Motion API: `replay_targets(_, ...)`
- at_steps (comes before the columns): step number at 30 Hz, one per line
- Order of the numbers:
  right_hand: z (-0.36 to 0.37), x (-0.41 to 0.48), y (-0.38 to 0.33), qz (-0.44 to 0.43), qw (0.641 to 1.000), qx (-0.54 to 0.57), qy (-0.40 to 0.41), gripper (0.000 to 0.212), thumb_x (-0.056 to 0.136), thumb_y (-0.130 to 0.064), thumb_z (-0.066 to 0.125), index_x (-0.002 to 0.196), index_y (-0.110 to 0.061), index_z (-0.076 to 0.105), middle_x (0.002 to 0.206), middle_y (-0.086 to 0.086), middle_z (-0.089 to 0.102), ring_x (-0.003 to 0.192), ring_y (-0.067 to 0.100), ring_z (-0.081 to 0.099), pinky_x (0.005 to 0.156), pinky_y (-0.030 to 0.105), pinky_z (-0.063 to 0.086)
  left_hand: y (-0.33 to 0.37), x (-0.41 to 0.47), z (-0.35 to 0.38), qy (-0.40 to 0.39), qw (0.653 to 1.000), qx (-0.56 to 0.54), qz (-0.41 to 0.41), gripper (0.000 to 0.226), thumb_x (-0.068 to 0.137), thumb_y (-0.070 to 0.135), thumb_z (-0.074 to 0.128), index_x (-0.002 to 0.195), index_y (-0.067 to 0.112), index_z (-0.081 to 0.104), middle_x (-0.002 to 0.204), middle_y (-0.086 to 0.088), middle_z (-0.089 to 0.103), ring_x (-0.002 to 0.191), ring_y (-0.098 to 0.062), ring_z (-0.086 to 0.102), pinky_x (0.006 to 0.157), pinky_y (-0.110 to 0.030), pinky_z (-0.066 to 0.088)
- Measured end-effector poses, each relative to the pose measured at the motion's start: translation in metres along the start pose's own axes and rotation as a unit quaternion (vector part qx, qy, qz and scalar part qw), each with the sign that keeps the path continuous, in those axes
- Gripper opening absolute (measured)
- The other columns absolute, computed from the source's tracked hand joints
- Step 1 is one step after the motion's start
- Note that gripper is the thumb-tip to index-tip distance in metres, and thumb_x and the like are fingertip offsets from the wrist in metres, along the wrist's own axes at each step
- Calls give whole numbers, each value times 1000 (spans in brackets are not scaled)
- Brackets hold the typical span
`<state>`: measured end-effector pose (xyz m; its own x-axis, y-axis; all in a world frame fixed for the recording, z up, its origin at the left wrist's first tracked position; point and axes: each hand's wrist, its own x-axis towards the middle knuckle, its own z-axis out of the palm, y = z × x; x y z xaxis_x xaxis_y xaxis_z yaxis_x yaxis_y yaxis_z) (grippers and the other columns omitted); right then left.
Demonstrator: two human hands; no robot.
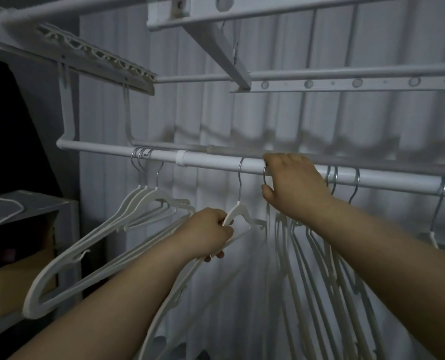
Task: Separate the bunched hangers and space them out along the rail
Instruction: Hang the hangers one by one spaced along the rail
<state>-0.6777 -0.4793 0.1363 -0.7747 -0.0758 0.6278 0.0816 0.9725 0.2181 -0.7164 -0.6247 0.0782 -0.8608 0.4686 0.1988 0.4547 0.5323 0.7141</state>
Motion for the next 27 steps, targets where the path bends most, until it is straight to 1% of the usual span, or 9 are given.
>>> replay_targets(3, 0, 1, -1, -1, 1000, -1, 1, 52, 89, -30, 49, 134, -11, 33, 132, 8, 47, 122, 27, 40, 102, 31, 24, -6, -2, -5, 16, 999, 0, 32, 26, 92, 39, 44, 77, 22, 56, 78, -1, 64, 63, -16, 60, 56, -26, 46)
replay_targets(6, -3, 2, -4, -5, 1000, 14, 1, 60, 86, -36, 52, 138, -14, 29, 138, 7, 42, 126, 26, 37, 106, 32, 21, -18, -3, -12, 71, 994, -15, 80, 26, 90, 38, 47, 89, 19, 64, 77, 9, 59, 73, -7, 55, 68, -22, 42)
replay_targets(9, -7, 7, -14, -28, 999, 28, 23, 65, 86, -38, 52, 141, -17, 25, 143, 4, 36, 130, 24, 31, 109, 31, 15, -31, -10, -31, 213, 969, 24, 126, 23, 89, 31, 53, 101, 17, 67, 91, 10, 61, 85, -4, 54, 70, -1, 35)
replay_targets(10, -7, 9, -19, -36, 998, 29, 31, 64, 87, -38, 52, 141, -18, 25, 143, 3, 35, 131, 24, 31, 109, 30, 13, -38, -13, -39, 271, 951, 65, 137, 29, 88, 34, 52, 103, 16, 68, 95, 7, 63, 91, -8, 56, 74, -3, 35)
replay_targets(12, -5, 15, -28, -49, 998, 27, 33, 62, 87, -37, 51, 141, -19, 26, 142, 3, 37, 129, 24, 31, 108, 30, 14, -55, -19, -53, 337, 923, 147, 110, 44, 81, 38, 45, 110, 13, 65, 110, -3, 65, 108, -22, 55, 88, -22, 38)
replay_targets(14, 1, 20, -36, -50, 998, 10, 23, 60, 88, -39, 49, 140, -18, 28, 139, 4, 40, 127, 25, 34, 109, 34, 17, -74, -25, -63, 329, 915, 231, 30, 43, 87, 33, 48, 125, 12, 54, 128, -9, 55, 118, -28, 48, 94, -33, 38)
replay_targets(17, 7, 26, -40, -36, 999, -23, 12, 54, 89, -39, 47, 136, -17, 31, 134, 7, 45, 121, 28, 42, 103, 38, 26, -98, -32, -68, 274, 904, 325, -51, 50, 89, 31, 50, 136, 17, 38, 135, -6, 47, 122, -26, 44, 93, -33, 38)
replay_targets(25, 5, 27, -36, -37, 998, -50, 5, 48, 90, -31, 46, 134, -15, 32, 127, 8, 47, 116, 27, 46, 95, 36, 34, -115, -29, -79, 266, 842, 464, -76, 28, 90, 34, 45, 111, 25, 61, 116, 1, 60, 112, -20, 52, 84, -28, 39)
replay_targets(27, 5, 25, -33, -43, 998, -50, 5, 49, 90, -32, 46, 134, -16, 31, 128, 7, 47, 117, 26, 46, 95, 35, 34, -116, -30, -80, 263, 839, 471, -67, 20, 84, 30, 57, 99, 22, 68, 103, -1, 64, 99, -21, 59, 73, -29, 42)
